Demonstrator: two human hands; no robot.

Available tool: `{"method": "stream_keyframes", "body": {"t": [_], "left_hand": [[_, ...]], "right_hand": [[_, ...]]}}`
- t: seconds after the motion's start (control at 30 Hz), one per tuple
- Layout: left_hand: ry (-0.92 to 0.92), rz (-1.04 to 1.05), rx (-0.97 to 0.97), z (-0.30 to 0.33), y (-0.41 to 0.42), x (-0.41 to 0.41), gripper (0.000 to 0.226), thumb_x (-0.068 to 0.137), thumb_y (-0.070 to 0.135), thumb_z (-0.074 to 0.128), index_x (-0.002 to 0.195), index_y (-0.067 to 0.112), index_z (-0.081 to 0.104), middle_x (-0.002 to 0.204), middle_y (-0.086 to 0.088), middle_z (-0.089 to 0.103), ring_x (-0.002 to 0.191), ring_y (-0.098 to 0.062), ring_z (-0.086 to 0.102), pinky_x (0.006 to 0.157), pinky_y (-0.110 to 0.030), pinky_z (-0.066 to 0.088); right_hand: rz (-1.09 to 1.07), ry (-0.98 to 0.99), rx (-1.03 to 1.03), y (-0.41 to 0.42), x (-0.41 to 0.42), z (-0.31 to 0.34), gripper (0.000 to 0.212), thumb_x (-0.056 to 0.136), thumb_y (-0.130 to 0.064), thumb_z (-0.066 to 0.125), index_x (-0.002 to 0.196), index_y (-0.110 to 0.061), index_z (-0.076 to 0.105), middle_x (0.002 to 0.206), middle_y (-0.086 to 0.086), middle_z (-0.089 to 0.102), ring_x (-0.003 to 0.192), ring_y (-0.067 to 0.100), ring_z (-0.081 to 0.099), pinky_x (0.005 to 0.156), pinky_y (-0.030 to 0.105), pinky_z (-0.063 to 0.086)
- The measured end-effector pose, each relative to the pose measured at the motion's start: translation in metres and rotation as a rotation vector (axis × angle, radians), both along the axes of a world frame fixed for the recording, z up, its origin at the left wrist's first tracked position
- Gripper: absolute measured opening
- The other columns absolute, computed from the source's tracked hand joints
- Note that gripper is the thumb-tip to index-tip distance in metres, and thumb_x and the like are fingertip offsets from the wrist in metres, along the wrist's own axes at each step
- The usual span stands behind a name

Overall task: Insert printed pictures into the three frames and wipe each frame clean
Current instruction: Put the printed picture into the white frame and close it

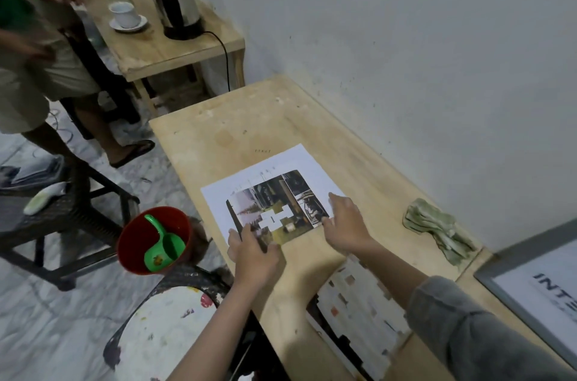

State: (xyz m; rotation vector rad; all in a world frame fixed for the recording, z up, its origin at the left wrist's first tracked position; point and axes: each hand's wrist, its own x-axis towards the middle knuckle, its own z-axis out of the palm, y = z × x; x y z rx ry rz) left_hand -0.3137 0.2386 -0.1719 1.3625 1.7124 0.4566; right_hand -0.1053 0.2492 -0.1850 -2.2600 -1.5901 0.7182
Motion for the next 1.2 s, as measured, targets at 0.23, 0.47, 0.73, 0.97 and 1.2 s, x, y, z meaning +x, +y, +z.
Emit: {"method": "stream_keyframes", "body": {"t": [0.23, 0.47, 0.73, 0.97, 1.2], "left_hand": [[-0.028, -0.062, -0.163, 0.008, -0.075, 0.019, 0.062, 0.085, 0.030, 0.059, 0.139, 0.013, 0.034, 0.143, -0.014, 0.026, 0.131, -0.035, 0.034, 0.107, -0.043, 0.037], [-0.094, -0.014, -0.232, 0.019, -0.137, 0.056, 0.033, 0.089, 0.021, 0.060, 0.075, 0.029, 0.031, 0.105, -0.003, 0.039, 0.094, -0.019, 0.043, 0.079, -0.022, 0.035], [-0.176, 0.200, -0.175, 0.025, -0.153, 0.088, 0.035, 0.086, 0.007, 0.062, 0.115, 0.004, 0.044, 0.111, -0.010, 0.042, 0.076, -0.014, 0.044, 0.075, -0.027, 0.038], [-0.301, 0.268, -0.221, 0.017, -0.152, 0.090, 0.020, 0.083, -0.004, 0.054, 0.098, 0.007, 0.059, 0.100, -0.012, 0.064, 0.080, -0.018, 0.059, 0.057, -0.027, 0.046], [-0.382, 0.224, -0.207, 0.022, -0.137, 0.082, 0.023, 0.085, -0.001, 0.060, 0.102, 0.014, 0.056, 0.114, -0.013, 0.062, 0.104, -0.029, 0.061, 0.081, -0.039, 0.054]], "right_hand": [[-0.041, -0.168, -0.148, -0.103, 0.043, -0.011, 0.064, 0.086, -0.038, 0.043, 0.144, -0.016, 0.026, 0.139, 0.013, 0.038, 0.127, 0.031, 0.036, 0.107, 0.048, 0.028], [-0.060, -0.261, -0.190, -0.155, 0.061, -0.011, 0.065, 0.092, -0.047, 0.040, 0.146, -0.017, 0.021, 0.142, 0.009, 0.033, 0.129, 0.031, 0.034, 0.109, 0.051, 0.024], [-0.007, -0.246, -0.094, -0.164, 0.061, -0.013, 0.059, 0.084, -0.050, 0.049, 0.132, -0.018, 0.037, 0.129, 0.004, 0.043, 0.118, 0.025, 0.042, 0.099, 0.043, 0.035], [-0.080, -0.112, -0.036, -0.164, 0.073, -0.014, 0.067, 0.087, -0.055, 0.047, 0.140, -0.017, 0.032, 0.134, 0.006, 0.041, 0.123, 0.026, 0.038, 0.104, 0.042, 0.034], [-0.461, 0.413, 0.122, -0.182, 0.083, 0.019, 0.030, 0.091, -0.035, 0.055, 0.118, -0.023, 0.052, 0.096, -0.010, 0.056, 0.085, 0.016, 0.060, 0.083, 0.040, 0.053]]}}
